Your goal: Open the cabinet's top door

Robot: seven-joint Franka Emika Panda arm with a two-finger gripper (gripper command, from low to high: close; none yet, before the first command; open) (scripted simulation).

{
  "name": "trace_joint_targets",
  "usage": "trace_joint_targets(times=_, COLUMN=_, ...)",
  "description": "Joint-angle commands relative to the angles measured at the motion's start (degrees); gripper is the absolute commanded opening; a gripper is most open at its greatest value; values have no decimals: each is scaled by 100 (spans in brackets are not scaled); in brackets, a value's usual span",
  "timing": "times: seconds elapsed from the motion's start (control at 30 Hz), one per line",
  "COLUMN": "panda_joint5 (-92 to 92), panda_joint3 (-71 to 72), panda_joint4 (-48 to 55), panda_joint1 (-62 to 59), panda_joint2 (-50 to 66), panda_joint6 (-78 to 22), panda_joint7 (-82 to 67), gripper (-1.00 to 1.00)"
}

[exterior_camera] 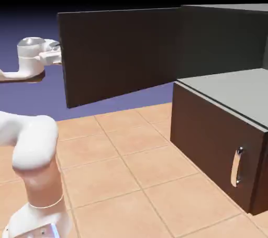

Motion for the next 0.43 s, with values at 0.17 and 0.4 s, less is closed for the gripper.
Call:
trace_joint_targets(times=0.17, panda_joint5=241, panda_joint3=565, panda_joint4=1244, panda_joint1=-1076, panda_joint2=-150, panda_joint6=-786, panda_joint7=-247, gripper=-100)
trace_joint_targets(times=0.4, panda_joint5=388, panda_joint3=1011, panda_joint4=2697, panda_joint1=-2247, panda_joint2=-424, panda_joint6=-1657, panda_joint7=-623, gripper=-100)
